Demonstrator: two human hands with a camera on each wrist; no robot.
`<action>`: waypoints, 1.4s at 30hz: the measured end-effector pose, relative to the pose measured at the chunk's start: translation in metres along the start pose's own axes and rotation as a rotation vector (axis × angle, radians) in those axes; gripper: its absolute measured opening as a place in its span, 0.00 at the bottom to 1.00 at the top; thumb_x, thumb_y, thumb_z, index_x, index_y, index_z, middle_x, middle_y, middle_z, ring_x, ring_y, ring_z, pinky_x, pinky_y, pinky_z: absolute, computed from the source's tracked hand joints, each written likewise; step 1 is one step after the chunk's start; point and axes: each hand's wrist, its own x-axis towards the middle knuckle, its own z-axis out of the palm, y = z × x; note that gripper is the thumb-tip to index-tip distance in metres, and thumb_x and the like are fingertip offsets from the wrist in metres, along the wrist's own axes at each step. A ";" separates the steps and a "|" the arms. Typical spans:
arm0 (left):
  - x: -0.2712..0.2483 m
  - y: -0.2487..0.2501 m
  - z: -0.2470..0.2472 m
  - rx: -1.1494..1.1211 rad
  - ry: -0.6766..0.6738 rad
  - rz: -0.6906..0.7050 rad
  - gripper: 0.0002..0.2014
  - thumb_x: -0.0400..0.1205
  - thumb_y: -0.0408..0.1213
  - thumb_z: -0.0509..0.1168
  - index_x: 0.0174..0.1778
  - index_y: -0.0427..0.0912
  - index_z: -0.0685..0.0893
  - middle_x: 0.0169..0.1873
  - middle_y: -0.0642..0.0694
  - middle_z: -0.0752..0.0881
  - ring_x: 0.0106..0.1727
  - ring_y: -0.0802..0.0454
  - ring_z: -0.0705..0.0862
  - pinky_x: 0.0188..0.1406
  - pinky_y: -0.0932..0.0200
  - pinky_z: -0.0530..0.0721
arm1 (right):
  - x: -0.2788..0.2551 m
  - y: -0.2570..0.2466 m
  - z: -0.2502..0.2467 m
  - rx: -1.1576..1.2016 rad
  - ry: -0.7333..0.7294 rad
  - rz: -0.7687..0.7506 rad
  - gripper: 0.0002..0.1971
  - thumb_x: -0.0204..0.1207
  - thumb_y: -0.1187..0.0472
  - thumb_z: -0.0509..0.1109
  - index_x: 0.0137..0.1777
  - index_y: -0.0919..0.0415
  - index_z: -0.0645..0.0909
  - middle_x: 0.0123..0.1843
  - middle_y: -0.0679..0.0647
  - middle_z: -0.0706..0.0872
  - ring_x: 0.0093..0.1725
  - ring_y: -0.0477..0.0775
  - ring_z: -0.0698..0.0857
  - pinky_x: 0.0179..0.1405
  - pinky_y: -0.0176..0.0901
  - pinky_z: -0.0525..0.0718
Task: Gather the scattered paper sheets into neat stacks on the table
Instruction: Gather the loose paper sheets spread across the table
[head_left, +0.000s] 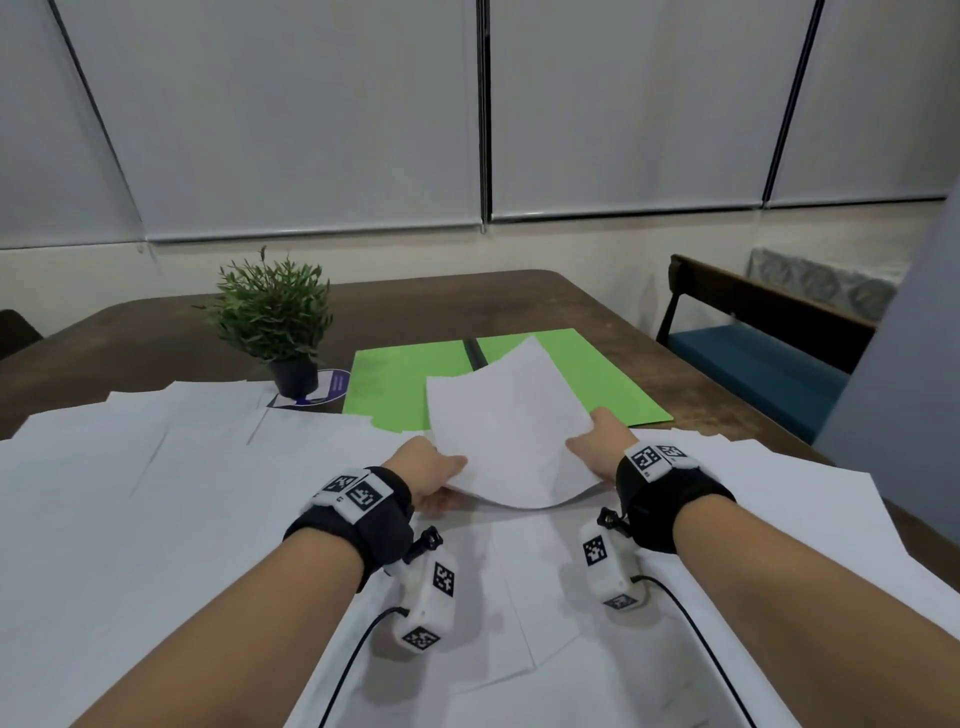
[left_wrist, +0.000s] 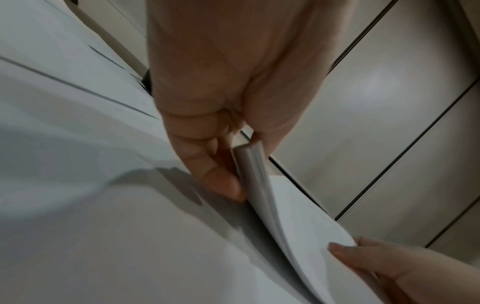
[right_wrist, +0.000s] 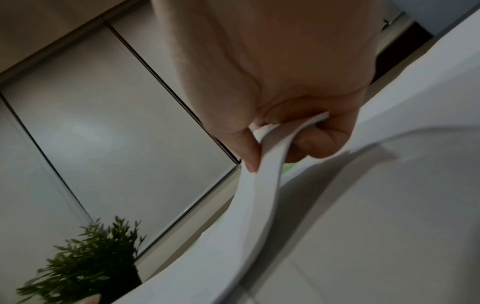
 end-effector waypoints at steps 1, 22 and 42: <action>0.001 -0.002 0.002 0.000 -0.002 -0.006 0.19 0.80 0.39 0.69 0.59 0.29 0.78 0.52 0.34 0.87 0.46 0.34 0.89 0.31 0.51 0.89 | 0.002 0.003 -0.002 -0.007 0.018 0.011 0.17 0.79 0.63 0.66 0.65 0.70 0.73 0.62 0.66 0.82 0.59 0.65 0.81 0.50 0.43 0.75; -0.170 -0.128 -0.209 0.743 0.266 -0.393 0.34 0.78 0.62 0.64 0.72 0.40 0.76 0.72 0.43 0.77 0.71 0.45 0.75 0.67 0.59 0.71 | -0.167 -0.089 0.092 -0.256 -0.422 -0.090 0.52 0.67 0.28 0.69 0.83 0.58 0.57 0.83 0.56 0.64 0.80 0.61 0.66 0.76 0.51 0.66; -0.174 -0.146 -0.198 0.891 0.319 -0.274 0.32 0.77 0.58 0.67 0.70 0.39 0.74 0.68 0.41 0.76 0.75 0.43 0.67 0.69 0.54 0.72 | -0.212 -0.107 0.149 -0.603 -0.330 -0.103 0.55 0.50 0.23 0.74 0.74 0.55 0.70 0.73 0.59 0.69 0.74 0.66 0.70 0.71 0.60 0.73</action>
